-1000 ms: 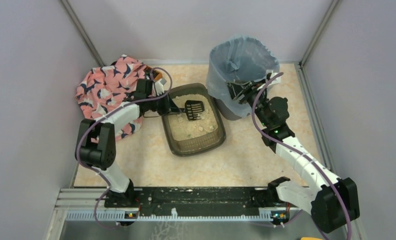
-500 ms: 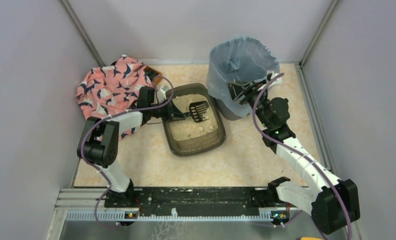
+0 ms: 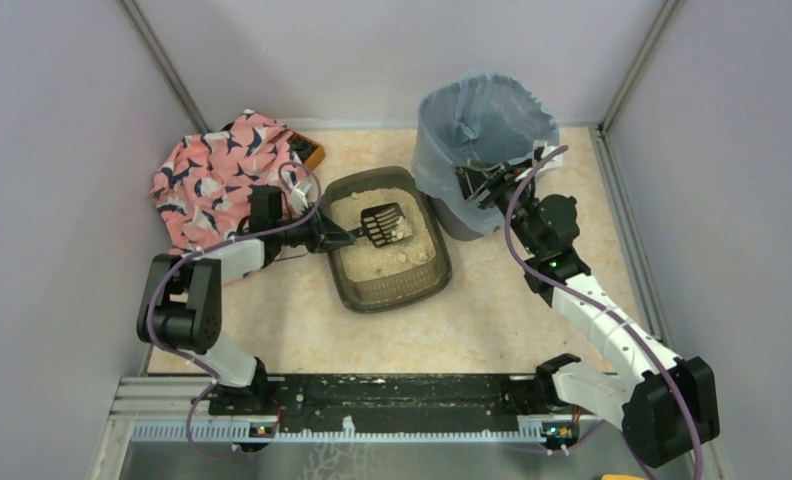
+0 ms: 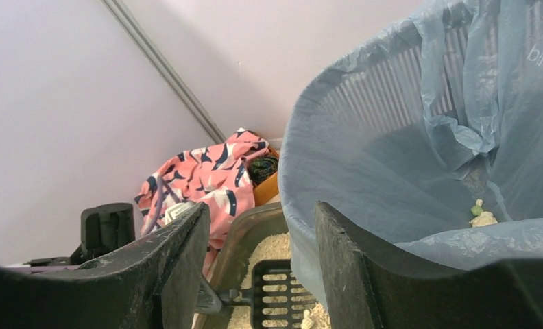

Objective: Clean the litter box

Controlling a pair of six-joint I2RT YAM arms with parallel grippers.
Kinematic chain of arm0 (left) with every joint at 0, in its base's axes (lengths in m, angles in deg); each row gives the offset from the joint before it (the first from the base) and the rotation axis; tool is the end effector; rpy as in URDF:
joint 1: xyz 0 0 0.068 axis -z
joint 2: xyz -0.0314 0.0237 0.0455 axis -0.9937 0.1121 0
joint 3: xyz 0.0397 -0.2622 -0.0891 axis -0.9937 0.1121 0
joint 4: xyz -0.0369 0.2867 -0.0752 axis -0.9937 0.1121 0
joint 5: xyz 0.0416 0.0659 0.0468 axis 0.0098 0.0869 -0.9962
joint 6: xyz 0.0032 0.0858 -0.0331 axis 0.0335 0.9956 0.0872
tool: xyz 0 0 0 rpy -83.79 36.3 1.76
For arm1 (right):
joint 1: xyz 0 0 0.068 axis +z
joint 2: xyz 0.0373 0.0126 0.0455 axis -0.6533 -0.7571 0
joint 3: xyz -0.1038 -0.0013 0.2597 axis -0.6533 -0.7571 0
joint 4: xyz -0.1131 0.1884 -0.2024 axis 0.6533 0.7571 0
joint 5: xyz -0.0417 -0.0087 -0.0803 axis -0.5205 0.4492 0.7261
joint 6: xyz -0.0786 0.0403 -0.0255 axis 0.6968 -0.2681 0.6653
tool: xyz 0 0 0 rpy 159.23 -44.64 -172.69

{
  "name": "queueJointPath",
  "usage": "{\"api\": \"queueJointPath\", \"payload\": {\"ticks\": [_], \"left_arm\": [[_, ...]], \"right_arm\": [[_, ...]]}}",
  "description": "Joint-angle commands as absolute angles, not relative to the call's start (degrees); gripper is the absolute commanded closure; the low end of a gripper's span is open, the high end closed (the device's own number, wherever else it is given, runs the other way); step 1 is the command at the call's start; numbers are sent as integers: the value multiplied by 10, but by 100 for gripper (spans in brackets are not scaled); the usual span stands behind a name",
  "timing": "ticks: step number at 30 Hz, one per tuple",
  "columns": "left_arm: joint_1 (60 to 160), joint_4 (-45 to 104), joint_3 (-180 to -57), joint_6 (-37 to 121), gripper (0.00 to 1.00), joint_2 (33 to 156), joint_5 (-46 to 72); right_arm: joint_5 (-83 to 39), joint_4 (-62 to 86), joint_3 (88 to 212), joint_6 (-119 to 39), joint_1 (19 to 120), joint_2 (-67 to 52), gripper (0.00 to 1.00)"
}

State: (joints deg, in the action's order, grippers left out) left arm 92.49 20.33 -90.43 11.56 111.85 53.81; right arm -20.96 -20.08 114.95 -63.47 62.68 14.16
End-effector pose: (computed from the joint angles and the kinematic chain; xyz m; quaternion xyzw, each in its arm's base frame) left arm 0.3548 -0.1193 0.1354 -0.0489 0.8322 -0.5111 0.2093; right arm 0.2954 0.1286 0.3461 0.0026 0.6256 0.3738 0.6847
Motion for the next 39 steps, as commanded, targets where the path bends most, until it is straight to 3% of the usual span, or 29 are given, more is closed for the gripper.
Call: {"api": "queueJointPath", "payload": {"ticks": [1,6,16,20,26,30,33,39], "left_arm": [[896,149,-867,83,100,1078,570],[861,-37,-812,-46,100,1066,634],[846,-147,-799,-125,100,1074,651],[845,-46,-818,-66,100,1052,619],[826,-12,-808,-46,100,1024,610],[832,-65,-796,-76,100,1034,644],[781,21,-803,-22,100,1011,634],[817,-29,-771,-59,100,1008,597]], "right_arm": [[-209,-129,1131,-641,617,115,42],[-212,-129,1135,-641,617,114,42],[-205,-113,1141,-636,617,126,42],[-206,-113,1141,-634,617,126,42],[-207,-118,1136,-635,617,123,42],[-211,-121,1139,-639,617,114,42],[-215,-118,1137,-637,617,122,42],[-208,-122,1136,-635,617,117,42]]}}
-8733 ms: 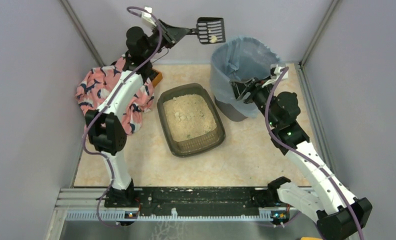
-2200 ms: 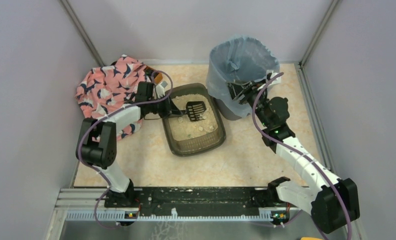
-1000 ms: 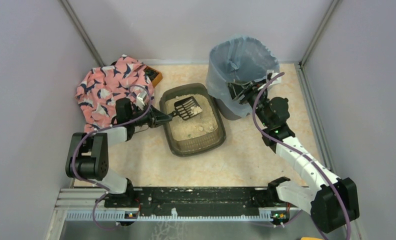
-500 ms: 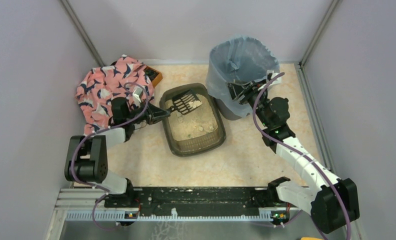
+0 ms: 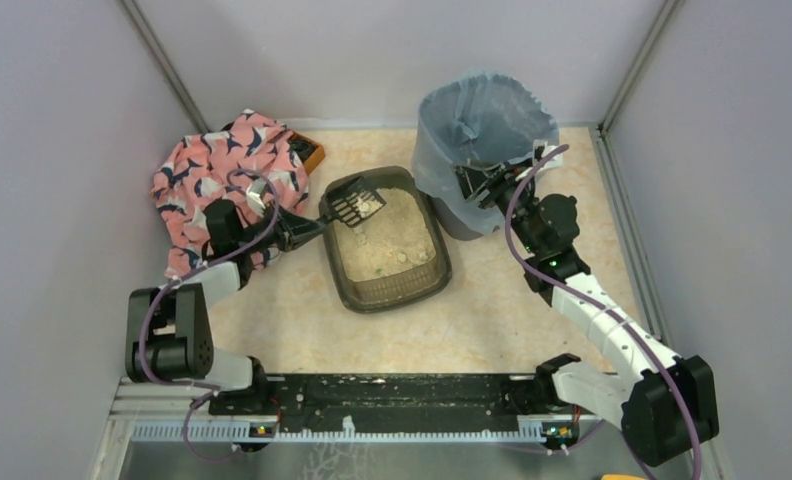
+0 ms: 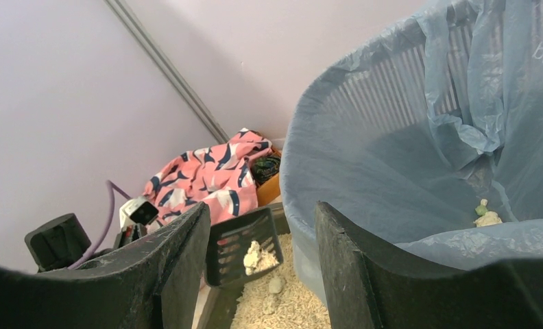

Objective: Clean the litter box

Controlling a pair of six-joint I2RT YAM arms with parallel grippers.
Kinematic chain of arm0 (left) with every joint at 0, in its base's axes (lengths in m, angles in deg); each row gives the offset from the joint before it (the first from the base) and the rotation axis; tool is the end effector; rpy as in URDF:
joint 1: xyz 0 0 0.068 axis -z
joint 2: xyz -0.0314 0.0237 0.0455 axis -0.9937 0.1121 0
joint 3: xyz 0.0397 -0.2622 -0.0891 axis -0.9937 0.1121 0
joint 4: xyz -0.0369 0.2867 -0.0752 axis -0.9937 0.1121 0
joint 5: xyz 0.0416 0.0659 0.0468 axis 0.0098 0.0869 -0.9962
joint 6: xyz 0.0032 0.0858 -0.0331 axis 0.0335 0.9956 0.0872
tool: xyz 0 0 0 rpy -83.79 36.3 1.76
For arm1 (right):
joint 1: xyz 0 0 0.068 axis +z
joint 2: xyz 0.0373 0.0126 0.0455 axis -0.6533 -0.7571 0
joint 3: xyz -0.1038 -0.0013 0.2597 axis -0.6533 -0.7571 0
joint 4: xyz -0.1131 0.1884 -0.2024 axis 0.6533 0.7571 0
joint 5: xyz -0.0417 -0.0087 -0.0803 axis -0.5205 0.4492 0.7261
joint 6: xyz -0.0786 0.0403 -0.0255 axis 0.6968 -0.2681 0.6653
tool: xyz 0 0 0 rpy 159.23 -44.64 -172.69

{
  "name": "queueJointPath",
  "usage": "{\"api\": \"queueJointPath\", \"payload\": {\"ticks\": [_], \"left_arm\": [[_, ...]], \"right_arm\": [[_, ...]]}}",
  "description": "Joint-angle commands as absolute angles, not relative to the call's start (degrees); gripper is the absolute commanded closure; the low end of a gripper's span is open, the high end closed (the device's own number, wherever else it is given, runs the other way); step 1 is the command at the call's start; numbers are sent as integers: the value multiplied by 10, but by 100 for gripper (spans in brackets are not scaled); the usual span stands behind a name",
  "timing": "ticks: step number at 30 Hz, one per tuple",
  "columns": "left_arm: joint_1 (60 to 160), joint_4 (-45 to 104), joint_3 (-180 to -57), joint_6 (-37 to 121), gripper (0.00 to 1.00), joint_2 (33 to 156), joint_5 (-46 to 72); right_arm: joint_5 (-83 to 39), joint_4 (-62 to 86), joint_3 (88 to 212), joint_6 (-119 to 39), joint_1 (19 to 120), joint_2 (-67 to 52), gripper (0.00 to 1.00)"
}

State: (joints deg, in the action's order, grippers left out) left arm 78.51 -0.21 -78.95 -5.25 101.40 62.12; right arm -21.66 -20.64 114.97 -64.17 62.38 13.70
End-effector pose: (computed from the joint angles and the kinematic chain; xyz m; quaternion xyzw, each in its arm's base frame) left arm 0.3319 -0.0409 0.1705 -0.1277 0.7503 -0.5800 0.2903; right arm 0.2971 0.1285 0.3453 0.0032 0.6249 0.3798 0.6821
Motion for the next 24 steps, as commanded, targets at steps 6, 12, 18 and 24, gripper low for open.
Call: {"api": "queueJointPath", "payload": {"ticks": [6,12,18,24], "left_arm": [[818,-106,-752,-103,100,1037,615],[823,-111,-756,-104,100,1035,616],[827,-124,-761,-114,100,1043,621],[833,-152,-746,-139,100,1046,622]], "right_arm": [[-235,-138,1133,-656,616,100,42],[-211,-116,1131,-640,617,117,42],[-215,-116,1131,-638,617,117,42],[-221,-122,1129,-643,617,121,42]]}}
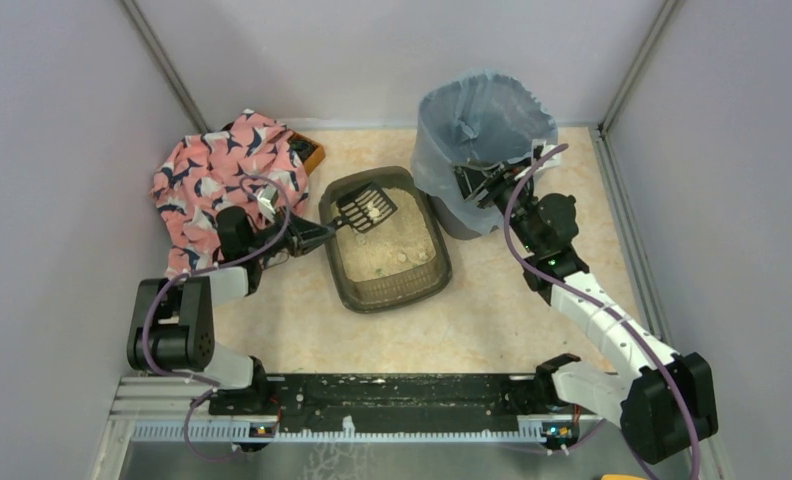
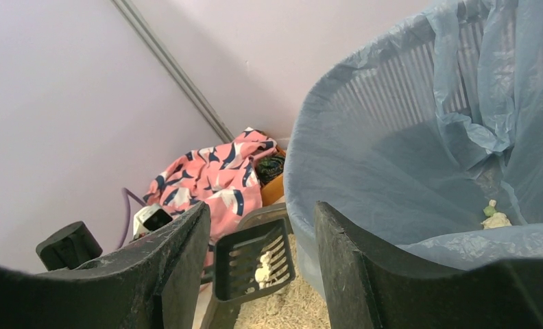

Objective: Clean the litter box

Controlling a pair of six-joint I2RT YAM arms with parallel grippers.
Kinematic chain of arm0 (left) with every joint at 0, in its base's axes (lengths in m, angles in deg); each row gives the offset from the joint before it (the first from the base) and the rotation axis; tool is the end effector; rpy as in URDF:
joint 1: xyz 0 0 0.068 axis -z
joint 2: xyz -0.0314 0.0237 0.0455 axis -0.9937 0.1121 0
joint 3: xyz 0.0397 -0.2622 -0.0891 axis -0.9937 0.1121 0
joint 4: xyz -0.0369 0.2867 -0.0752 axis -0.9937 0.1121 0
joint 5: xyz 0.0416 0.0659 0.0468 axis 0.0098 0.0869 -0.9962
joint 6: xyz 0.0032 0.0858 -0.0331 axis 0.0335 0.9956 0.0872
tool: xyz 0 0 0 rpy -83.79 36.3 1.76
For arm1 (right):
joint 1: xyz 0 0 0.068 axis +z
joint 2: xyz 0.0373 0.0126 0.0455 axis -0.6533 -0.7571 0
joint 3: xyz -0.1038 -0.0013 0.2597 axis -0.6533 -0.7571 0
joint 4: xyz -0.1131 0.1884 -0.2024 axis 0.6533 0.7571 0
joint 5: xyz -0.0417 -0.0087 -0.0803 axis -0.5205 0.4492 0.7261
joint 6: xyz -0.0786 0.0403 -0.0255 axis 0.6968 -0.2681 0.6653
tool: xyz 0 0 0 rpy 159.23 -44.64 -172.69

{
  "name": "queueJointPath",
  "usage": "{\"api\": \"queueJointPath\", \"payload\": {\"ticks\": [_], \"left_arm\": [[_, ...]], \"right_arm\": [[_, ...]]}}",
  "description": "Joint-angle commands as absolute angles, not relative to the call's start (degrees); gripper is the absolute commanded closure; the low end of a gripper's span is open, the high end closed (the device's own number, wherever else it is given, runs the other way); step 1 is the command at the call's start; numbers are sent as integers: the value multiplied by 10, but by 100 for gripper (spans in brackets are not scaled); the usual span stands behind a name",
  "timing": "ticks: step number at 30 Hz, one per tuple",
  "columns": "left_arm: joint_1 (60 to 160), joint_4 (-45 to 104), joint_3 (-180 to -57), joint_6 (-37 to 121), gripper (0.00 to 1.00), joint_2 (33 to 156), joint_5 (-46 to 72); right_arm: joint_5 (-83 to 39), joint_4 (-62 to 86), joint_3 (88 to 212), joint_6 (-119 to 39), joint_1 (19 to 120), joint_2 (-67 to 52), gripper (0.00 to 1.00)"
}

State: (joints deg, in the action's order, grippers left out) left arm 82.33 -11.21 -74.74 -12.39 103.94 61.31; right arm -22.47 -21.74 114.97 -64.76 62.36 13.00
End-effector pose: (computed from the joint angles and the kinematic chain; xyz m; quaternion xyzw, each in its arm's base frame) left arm 0.3212 -0.0624 0.1542 -0.1313 0.7377 -0.6066 0.2656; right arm 0.2986 0.1302 0.3445 0.0006 0.6224 0.3877 0.6799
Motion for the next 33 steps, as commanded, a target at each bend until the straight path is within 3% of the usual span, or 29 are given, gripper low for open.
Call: {"api": "queueJointPath", "payload": {"ticks": [1,4,10,14,19,29,33], "left_arm": [[829,-194,-736,-163,100,1045,622],[808,-229,-734,-205,100,1039,635],[856,-102,-783,-141,100,1020,598],[813,-212,-710,-197,100,1036,611],[791,-263,-706,-225,100,1058,628],[819,-244,-751,-233,100,1060,619],[819,-181,-823,-225,100,1043,597]], "right_arm": [[-220,-117,1133,-641,617,121,42],[-219,-108,1137,-633,617,128,42],[-212,-107,1137,-627,617,139,42],[-217,-110,1136,-630,616,137,42],[-215,-96,1144,-623,617,135,42],[-216,-103,1139,-628,617,136,42],[-216,-102,1142,-628,617,139,42]]}}
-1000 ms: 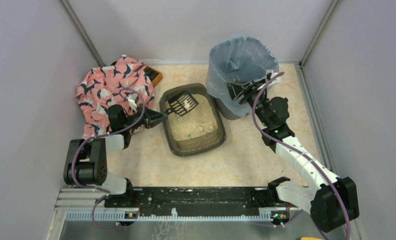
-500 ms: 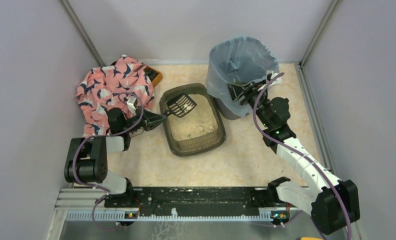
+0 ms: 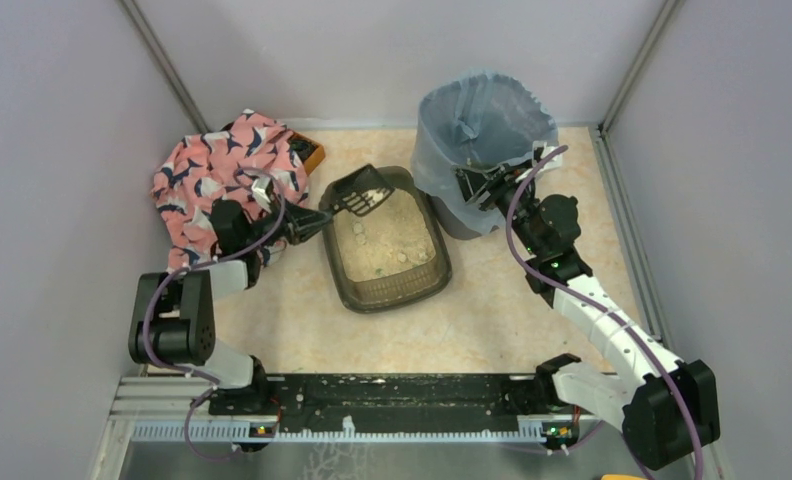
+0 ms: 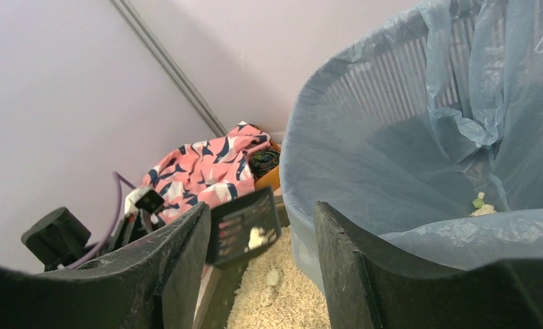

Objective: Clean the litter box

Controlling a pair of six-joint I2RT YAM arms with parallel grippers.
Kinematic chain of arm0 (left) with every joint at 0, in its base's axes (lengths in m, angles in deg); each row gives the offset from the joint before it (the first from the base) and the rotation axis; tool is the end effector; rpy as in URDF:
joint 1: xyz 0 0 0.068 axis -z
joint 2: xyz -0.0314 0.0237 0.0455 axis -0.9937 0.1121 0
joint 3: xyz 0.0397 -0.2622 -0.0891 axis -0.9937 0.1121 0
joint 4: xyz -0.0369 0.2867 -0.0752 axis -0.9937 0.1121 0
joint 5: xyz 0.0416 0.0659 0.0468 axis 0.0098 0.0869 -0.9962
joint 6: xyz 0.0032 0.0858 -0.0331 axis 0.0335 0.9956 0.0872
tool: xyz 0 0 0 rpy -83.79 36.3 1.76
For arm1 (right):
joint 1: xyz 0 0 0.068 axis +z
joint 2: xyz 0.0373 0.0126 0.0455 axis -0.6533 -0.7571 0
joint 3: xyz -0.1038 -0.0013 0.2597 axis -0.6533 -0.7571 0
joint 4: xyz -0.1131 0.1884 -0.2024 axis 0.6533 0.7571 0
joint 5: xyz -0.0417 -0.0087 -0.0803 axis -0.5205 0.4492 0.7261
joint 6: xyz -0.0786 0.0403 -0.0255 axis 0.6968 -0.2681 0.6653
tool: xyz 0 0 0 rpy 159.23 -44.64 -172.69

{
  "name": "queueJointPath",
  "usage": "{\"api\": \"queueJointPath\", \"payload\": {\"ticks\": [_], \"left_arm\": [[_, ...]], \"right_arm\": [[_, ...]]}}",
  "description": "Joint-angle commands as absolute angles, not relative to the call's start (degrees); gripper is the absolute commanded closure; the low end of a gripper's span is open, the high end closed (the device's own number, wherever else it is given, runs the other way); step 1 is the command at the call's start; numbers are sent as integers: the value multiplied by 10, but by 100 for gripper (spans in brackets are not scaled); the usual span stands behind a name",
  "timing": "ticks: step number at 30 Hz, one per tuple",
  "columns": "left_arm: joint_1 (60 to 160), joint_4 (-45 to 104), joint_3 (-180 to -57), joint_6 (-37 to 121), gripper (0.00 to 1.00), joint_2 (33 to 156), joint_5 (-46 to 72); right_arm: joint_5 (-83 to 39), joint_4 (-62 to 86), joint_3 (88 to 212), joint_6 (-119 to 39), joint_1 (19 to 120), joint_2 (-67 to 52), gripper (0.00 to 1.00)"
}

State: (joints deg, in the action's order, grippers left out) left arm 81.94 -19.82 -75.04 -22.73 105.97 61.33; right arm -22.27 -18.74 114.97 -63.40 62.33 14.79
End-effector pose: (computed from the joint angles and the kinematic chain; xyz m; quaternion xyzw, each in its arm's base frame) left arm 0.3273 -0.0601 0.1628 -0.1613 0.7092 -0.6371 0.2552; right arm 0.2937 0.1278 0.3460 -0.0042 0.6305 0.3761 0.6790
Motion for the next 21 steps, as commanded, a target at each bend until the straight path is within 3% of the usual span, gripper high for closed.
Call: {"api": "queueJointPath", "payload": {"ticks": [1,13,21], "left_arm": [[819,-152,-848,-216,100,1040,589],[832,-18,-1112,-208,100,1119,526],[910,-42,-1285,-250,100,1207,500]], "right_arm": [[-217,-103,1142,-630,616,141,42],[-200,-80,1140,-619,616,176,42],[-196,-76,1128,-617,616,186,42]]}}
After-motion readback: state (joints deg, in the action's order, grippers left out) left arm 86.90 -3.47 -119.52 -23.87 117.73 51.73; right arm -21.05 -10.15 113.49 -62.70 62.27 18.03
